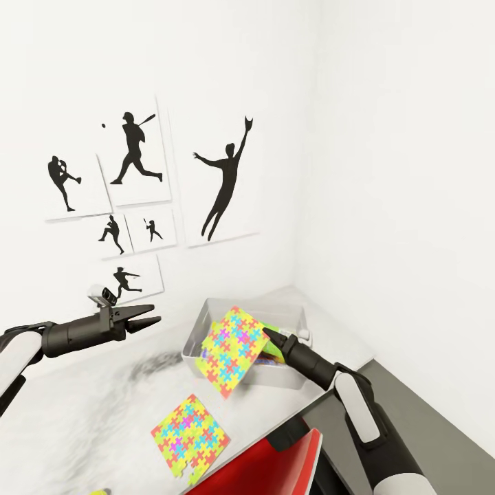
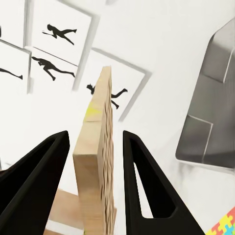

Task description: Put all the toys in the child's room - the three board games (two on the bed and one on the table), the two jigsaw puzzles on the table, and the tennis ball on the table - inside the toy box on the table in the child's room.

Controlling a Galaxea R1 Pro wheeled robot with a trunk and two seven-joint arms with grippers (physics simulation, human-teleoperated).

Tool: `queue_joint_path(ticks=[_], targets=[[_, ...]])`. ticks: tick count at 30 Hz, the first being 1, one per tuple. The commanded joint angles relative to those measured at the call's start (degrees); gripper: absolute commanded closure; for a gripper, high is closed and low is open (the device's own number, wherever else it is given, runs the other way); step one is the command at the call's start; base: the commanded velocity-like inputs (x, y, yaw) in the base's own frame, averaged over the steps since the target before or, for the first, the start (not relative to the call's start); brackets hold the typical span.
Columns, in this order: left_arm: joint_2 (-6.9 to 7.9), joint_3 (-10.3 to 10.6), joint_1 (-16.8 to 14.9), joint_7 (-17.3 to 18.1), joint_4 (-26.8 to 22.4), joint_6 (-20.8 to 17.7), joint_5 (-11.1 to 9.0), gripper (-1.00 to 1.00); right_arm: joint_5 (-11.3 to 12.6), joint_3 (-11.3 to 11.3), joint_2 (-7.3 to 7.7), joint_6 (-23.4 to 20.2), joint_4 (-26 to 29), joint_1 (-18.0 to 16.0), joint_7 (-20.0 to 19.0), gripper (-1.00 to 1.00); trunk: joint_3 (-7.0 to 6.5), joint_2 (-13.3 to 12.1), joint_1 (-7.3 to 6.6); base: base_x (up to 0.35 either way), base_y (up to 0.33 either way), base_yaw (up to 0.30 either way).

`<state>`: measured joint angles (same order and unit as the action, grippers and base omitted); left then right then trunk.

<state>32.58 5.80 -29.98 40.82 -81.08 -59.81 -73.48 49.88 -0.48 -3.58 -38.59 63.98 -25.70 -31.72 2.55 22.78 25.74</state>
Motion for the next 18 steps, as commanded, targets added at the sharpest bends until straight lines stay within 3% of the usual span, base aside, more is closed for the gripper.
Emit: queue_joint_path(ticks=[1,18], targets=[[0.04,0.08,-0.08,0.22,0.04,-0.19,0.01,-1.00,0.30,-0.15,-0.02,-0.34,0.01,-0.05,0.07,1.00,0.14,0.14,0.04,0.000,0.000,0.000],[0.04,0.09,-0.08,0.22,0.04,-0.19,0.05,-1.00,0.25,-0.31,-0.02,-0.39,0.01,-0.05,-0.05,1.00,0.14,0.14,0.04,0.000,0.000,0.000]])
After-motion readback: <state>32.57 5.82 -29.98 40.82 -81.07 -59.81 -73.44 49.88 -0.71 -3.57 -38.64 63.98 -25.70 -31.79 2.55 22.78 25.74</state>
